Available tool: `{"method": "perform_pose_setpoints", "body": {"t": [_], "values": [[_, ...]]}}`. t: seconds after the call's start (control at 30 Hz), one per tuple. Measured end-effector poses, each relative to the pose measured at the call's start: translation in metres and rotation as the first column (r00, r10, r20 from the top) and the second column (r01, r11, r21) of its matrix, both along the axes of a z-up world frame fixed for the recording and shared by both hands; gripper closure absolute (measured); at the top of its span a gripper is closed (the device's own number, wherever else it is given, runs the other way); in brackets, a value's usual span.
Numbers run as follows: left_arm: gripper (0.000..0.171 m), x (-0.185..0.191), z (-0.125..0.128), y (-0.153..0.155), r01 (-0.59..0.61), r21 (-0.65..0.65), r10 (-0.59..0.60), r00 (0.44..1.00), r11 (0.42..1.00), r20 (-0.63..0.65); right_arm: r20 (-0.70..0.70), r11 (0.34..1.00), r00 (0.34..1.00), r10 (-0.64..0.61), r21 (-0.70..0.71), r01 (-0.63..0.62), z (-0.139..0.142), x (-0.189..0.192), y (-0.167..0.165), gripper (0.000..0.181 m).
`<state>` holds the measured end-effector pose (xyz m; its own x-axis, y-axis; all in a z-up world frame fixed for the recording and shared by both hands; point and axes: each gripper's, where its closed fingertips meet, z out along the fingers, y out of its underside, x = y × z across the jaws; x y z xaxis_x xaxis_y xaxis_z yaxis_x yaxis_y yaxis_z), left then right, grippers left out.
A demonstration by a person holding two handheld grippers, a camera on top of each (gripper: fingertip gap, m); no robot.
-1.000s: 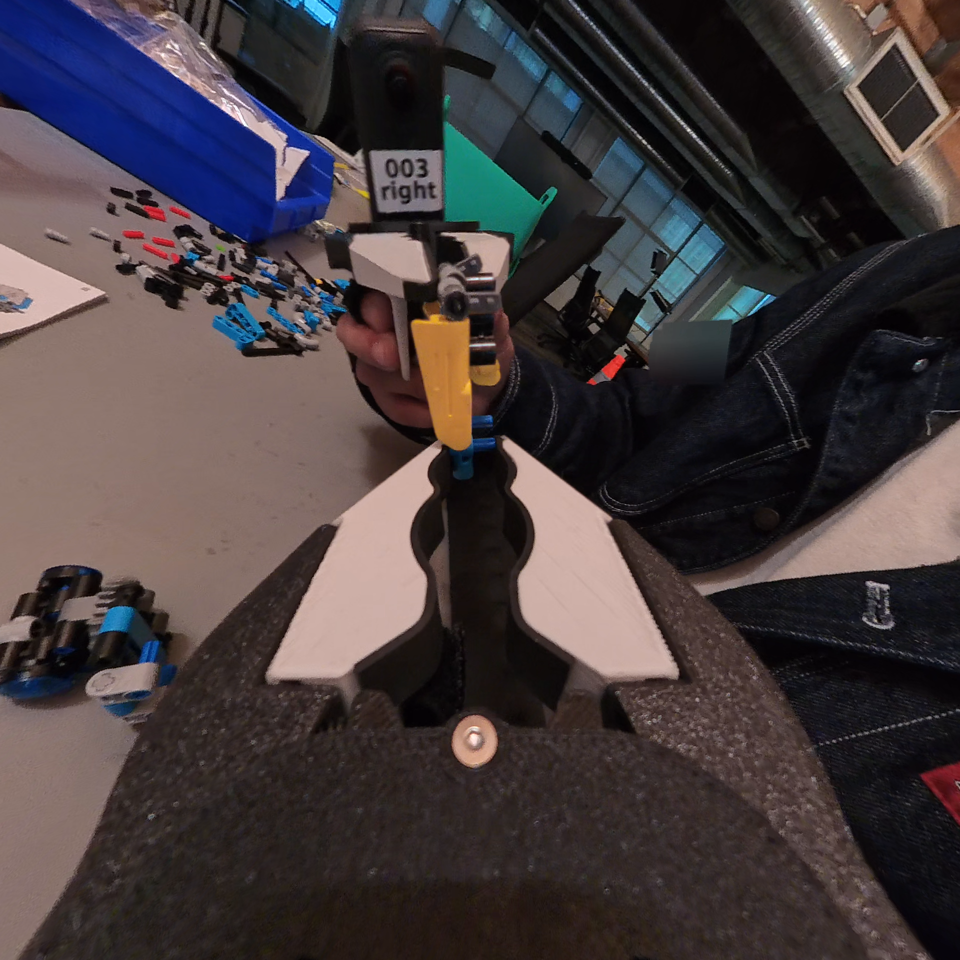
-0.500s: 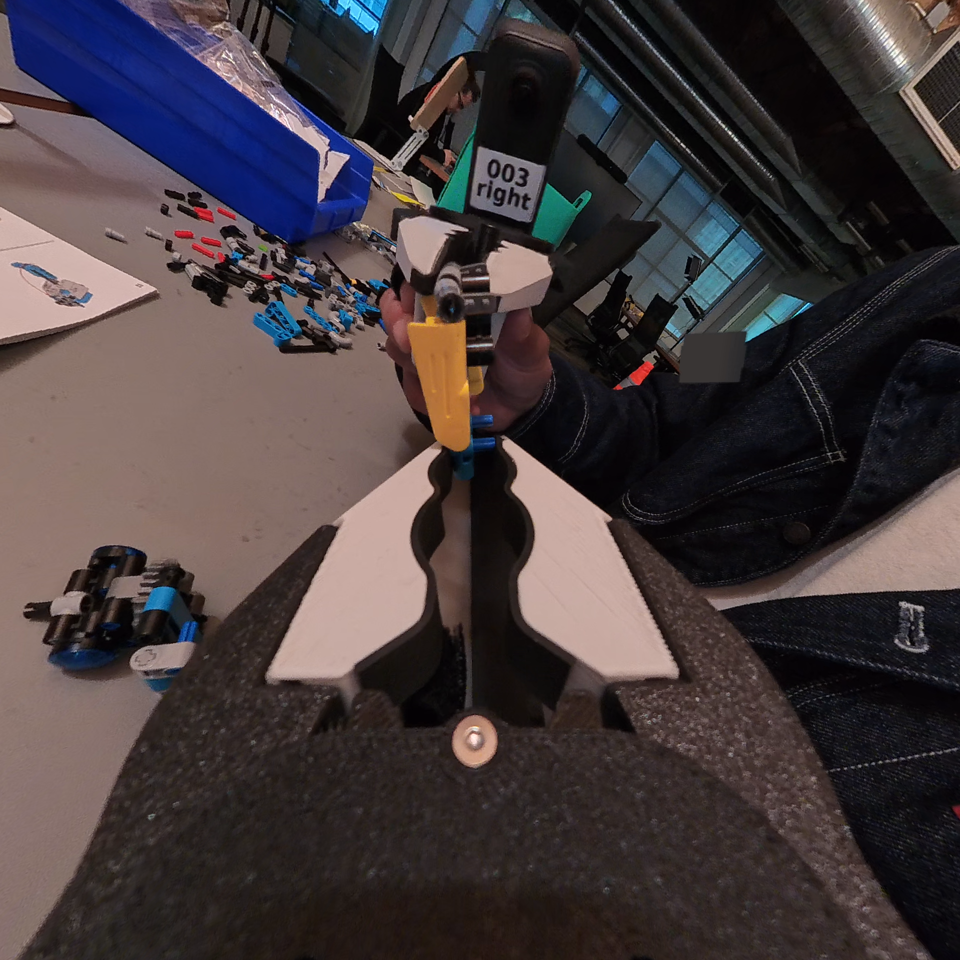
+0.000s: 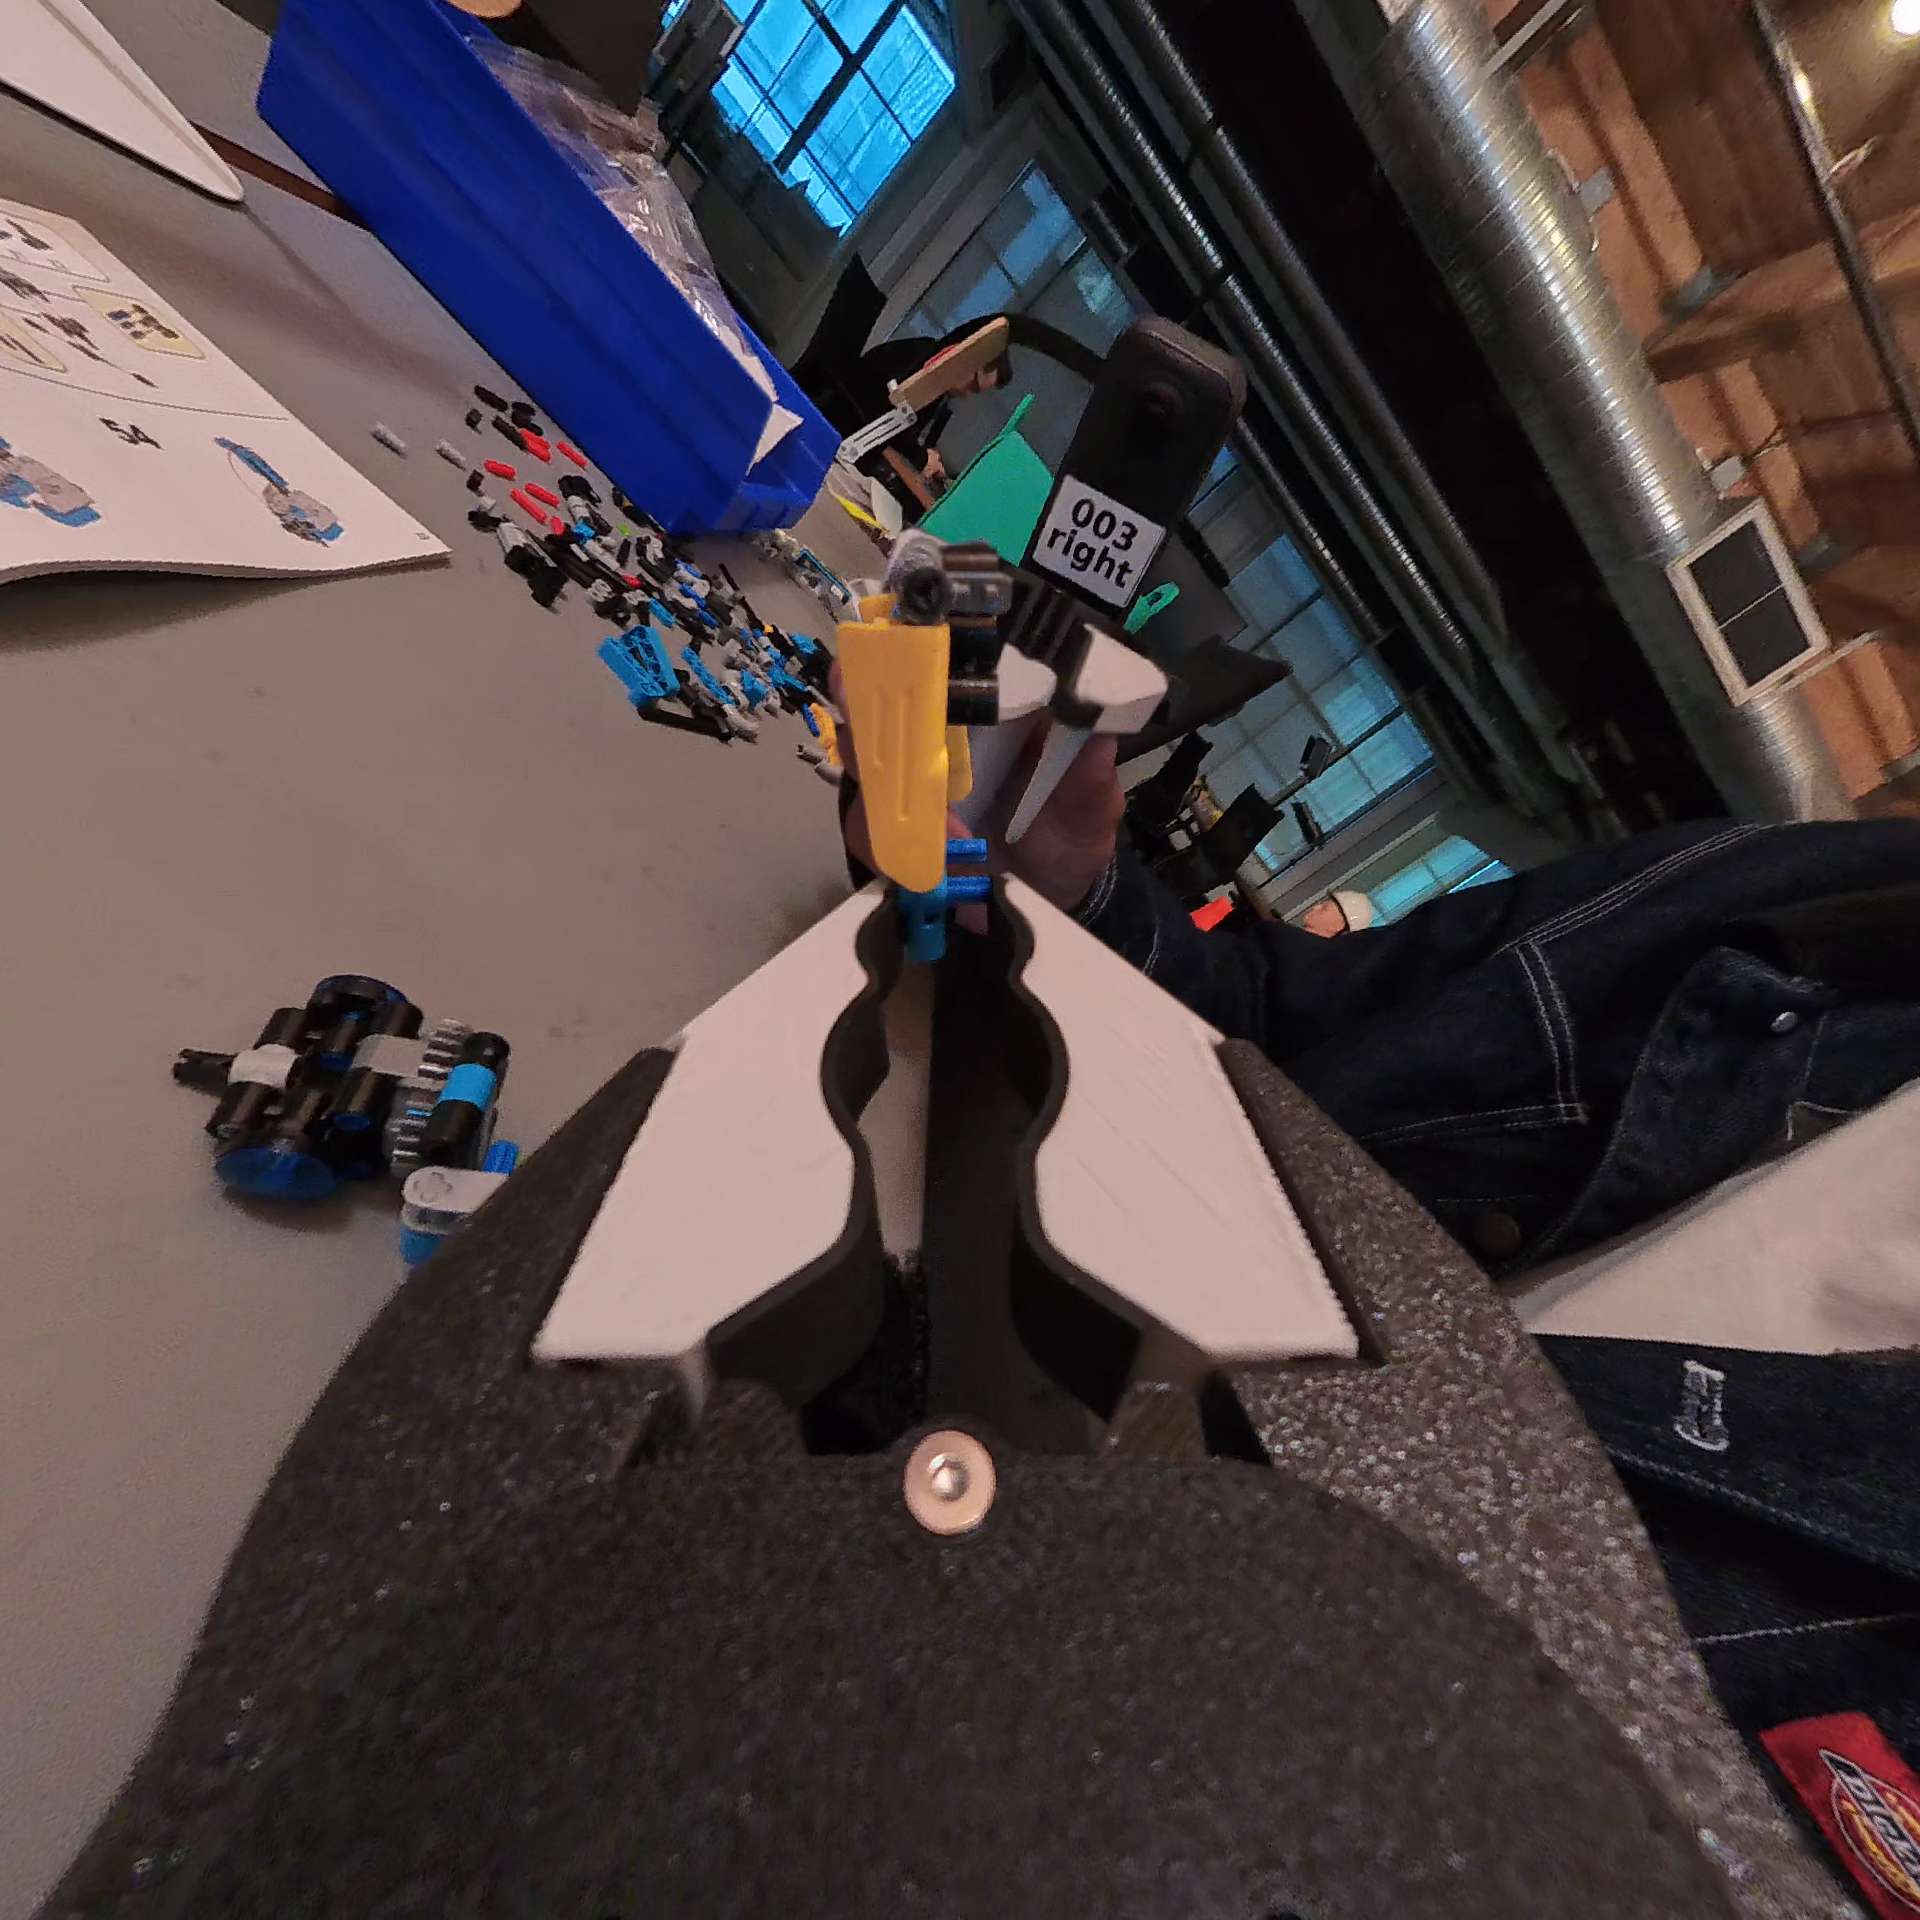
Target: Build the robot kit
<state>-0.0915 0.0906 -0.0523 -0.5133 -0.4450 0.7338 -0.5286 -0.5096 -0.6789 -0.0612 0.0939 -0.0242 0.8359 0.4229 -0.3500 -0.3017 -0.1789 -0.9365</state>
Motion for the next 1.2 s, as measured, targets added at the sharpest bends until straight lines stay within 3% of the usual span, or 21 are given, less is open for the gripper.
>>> {"method": "perform_pose_setpoints", "body": {"t": [0.2, 0.3, 0.4, 0.5, 0.67, 0.77, 0.87, 1.0, 1.13, 1.2], "values": [[0.156, -0.001, -0.034, -0.003, 0.026, 0.052, -0.018, 0.987, 0.998, -0.157, 0.289, 0.998, 0.955, -0.058, -0.005, 0.062, -0.01, 0.001, -0.003, 0.146], [0.156, -0.005, -0.036, 0.007, -0.014, 0.11, 0.031, 0.988, 0.994, -0.149, 0.397, 0.992, 0.914, -0.081, -0.061, 0.114, -0.029, 0.006, 0.001, 0.148], [0.156, -0.017, -0.042, 0.037, -0.116, 0.19, 0.149, 0.974, 0.975, -0.173, 0.403, 0.968, 0.915, 0.018, -0.235, 0.084, -0.066, 0.006, 0.011, 0.139], [0.156, -0.033, -0.058, 0.066, -0.192, 0.193, 0.241, 0.93, 0.962, -0.278, 0.429, 0.927, 0.892, 0.142, -0.373, 0.031, -0.093, -0.001, 0.026, 0.137], [0.156, -0.048, -0.07, 0.076, -0.214, 0.127, 0.248, 0.883, 0.968, -0.399, 0.486, 0.894, 0.819, 0.304, -0.442, -0.07, -0.112, -0.019, 0.046, 0.142], [0.156, -0.051, -0.072, 0.071, -0.177, 0.123, 0.213, 0.879, 0.976, -0.427, 0.569, 0.913, 0.771, 0.287, -0.407, -0.039, -0.114, -0.017, 0.052, 0.153], [0.156, -0.049, -0.079, 0.072, -0.161, 0.119, 0.198, 0.866, 0.98, -0.46, 0.545, 0.922, 0.779, 0.311, -0.371, -0.109, -0.11, -0.03, 0.055, 0.156], [0.156, -0.045, -0.089, 0.07, -0.123, 0.142, 0.179, 0.85, 0.982, -0.496, 0.549, 0.926, 0.785, 0.287, -0.369, -0.081, -0.106, -0.021, 0.057, 0.173], [0.156, -0.042, -0.097, 0.04, -0.004, 0.132, 0.075, 0.841, 0.991, -0.535, 0.262, 0.945, 0.94, 0.22, -0.297, -0.138, -0.062, 0.004, 0.043, 0.174], [0.156, -0.034, -0.094, 0.017, 0.061, 0.079, -0.009, 0.843, 0.995, -0.538, 0.11, 0.954, 0.975, 0.192, -0.253, -0.159, -0.046, 0.021, 0.033, 0.175]]}}
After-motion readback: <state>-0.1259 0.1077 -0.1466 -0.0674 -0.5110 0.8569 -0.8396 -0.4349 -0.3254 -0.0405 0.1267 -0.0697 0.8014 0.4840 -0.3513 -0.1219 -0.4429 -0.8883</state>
